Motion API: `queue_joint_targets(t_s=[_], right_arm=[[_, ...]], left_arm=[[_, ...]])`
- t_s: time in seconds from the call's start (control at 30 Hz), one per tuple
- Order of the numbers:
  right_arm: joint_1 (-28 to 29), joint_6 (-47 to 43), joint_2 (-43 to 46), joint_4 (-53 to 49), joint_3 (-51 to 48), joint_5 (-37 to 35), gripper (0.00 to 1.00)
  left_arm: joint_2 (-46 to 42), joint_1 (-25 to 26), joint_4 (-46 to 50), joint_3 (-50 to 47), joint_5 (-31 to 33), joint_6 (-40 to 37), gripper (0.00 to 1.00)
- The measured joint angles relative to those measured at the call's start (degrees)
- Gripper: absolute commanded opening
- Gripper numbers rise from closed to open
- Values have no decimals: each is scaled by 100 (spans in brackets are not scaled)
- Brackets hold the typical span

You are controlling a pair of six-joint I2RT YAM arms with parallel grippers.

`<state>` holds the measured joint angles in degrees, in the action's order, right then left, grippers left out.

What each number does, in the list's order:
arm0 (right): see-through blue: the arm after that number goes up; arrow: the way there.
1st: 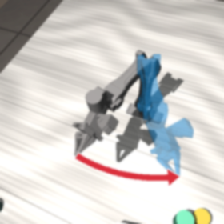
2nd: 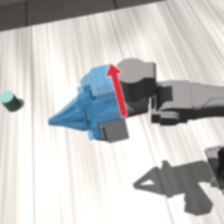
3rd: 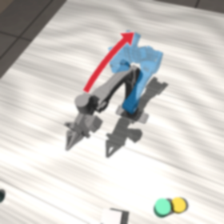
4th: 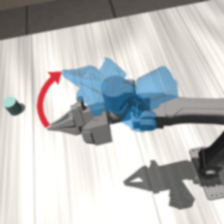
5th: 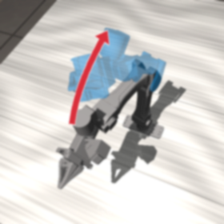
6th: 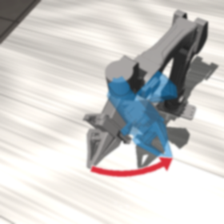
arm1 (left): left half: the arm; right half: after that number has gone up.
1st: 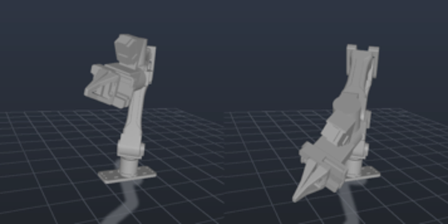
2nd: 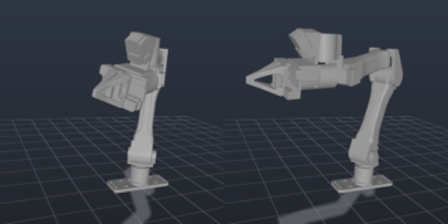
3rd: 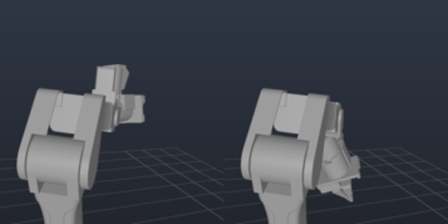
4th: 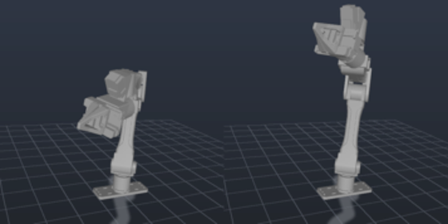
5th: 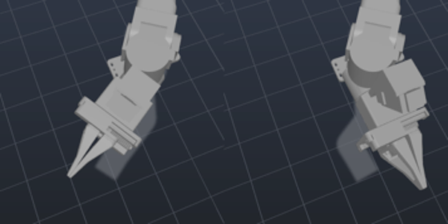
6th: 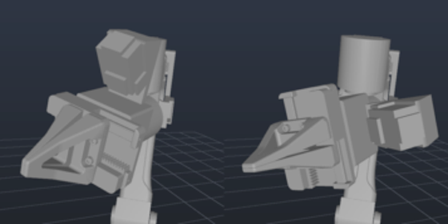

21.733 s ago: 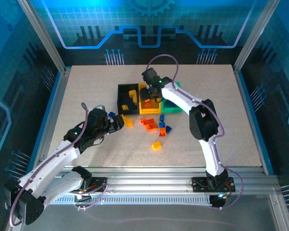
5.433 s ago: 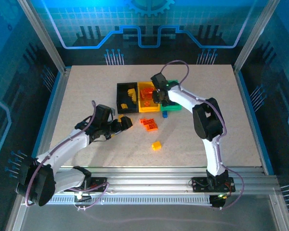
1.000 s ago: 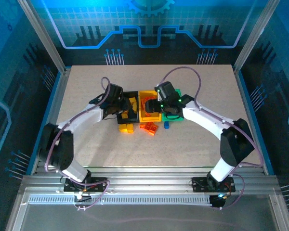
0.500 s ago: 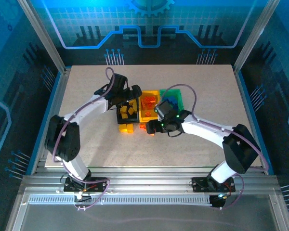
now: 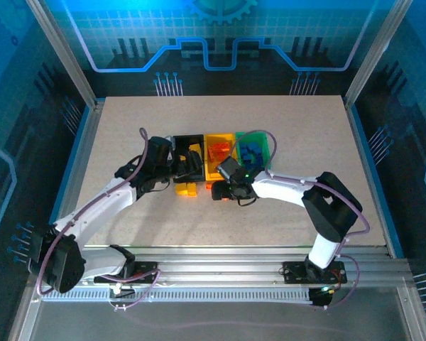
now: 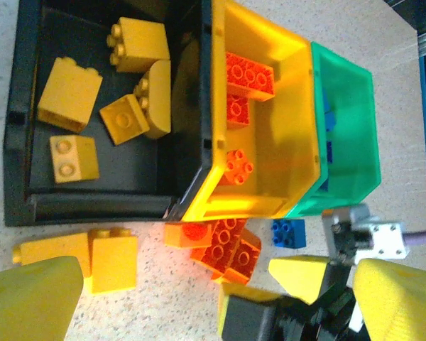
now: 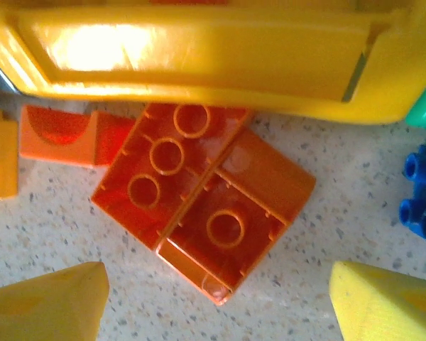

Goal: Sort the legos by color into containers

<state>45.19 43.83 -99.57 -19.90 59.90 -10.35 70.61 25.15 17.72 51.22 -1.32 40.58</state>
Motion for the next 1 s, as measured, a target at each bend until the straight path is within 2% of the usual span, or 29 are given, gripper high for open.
queue_joint_targets(t_s=[0.27, 0.37, 0.47, 0.53, 0.63, 0.7, 0.87, 1.0], right_arm=[[-109, 334, -501, -354, 479, -162, 72], [-111, 448, -472, -404, 439, -138, 66], [-114, 507, -155, -461, 90, -142, 65], [-114, 509, 238, -649, -284, -144, 67], [-116, 468, 946, -1021, -898, -120, 79], [-118, 369, 1276, -1169, -1123, -96, 83], [-151, 101, 1681, -1220, -1217, -48, 84], [-203, -192, 1646, -1204, -1134, 39, 78]], left_arm=[[-221, 0, -9, -313, -2, 22, 99], [-229, 0, -7, -407, -4, 66, 99], [-280, -2, -9, -514, -4, 109, 99], [-326, -2, -7, -581, -2, 116, 99], [-369, -2, -11, -643, -7, 136, 99], [-372, -13, -15, -662, -22, 146, 99], [-372, -33, -28, -763, -68, 149, 99], [-376, -37, -28, -785, -68, 149, 99]])
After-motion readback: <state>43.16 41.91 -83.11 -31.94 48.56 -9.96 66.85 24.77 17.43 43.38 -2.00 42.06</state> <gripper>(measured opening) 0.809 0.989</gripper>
